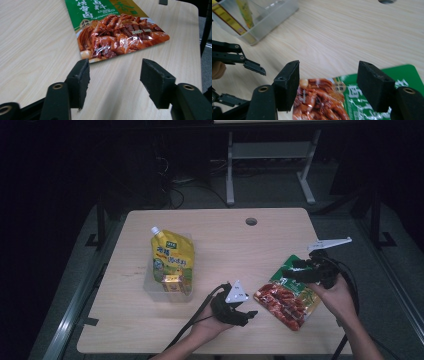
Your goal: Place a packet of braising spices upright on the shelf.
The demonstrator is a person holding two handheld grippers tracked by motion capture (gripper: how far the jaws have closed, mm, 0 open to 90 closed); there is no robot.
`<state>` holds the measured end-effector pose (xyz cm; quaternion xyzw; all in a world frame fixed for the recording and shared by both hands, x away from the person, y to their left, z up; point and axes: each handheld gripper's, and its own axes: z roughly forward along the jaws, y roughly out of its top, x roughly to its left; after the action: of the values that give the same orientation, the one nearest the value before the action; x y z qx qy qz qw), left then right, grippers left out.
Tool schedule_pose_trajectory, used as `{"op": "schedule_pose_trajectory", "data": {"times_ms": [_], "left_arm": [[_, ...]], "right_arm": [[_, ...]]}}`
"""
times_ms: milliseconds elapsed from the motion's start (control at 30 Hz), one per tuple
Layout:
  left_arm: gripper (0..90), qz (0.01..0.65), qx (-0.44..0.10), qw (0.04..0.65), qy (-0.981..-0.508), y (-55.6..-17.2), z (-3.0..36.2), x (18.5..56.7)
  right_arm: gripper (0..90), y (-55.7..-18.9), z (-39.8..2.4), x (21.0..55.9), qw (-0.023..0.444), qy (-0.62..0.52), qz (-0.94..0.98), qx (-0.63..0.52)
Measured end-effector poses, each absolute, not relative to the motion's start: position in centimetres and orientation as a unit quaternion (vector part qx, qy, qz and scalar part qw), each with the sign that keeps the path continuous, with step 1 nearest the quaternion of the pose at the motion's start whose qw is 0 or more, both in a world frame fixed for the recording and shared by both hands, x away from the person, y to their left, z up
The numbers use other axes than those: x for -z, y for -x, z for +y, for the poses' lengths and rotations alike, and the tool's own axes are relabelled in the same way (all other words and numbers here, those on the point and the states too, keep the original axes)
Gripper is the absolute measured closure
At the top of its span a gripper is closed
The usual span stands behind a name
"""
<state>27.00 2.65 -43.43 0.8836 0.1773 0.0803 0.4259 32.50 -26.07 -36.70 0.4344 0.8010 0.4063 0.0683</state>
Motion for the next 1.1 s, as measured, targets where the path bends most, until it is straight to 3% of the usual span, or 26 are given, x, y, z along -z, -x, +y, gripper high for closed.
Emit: {"op": "schedule_pose_trajectory", "data": {"times_ms": [633, 933, 1100], "left_arm": [[63.5, 0.168, -0.068, 0.418, -0.890, -29.3, -0.8, 44.3], [84.4, 0.169, -0.063, 0.406, -0.896, -30.3, -1.9, 45.1], [88.7, 0.171, -0.061, 0.395, -0.900, -30.8, -2.5, 45.5]], "right_arm": [[33.9, -31.6, -29.8, 39.2, 0.084, -0.491, 0.778, -0.383], [35.3, -31.2, -31.5, 40.7, 0.086, -0.522, 0.763, -0.371], [37.3, -31.1, -32.0, 41.6, 0.089, -0.538, 0.755, -0.365]]}}
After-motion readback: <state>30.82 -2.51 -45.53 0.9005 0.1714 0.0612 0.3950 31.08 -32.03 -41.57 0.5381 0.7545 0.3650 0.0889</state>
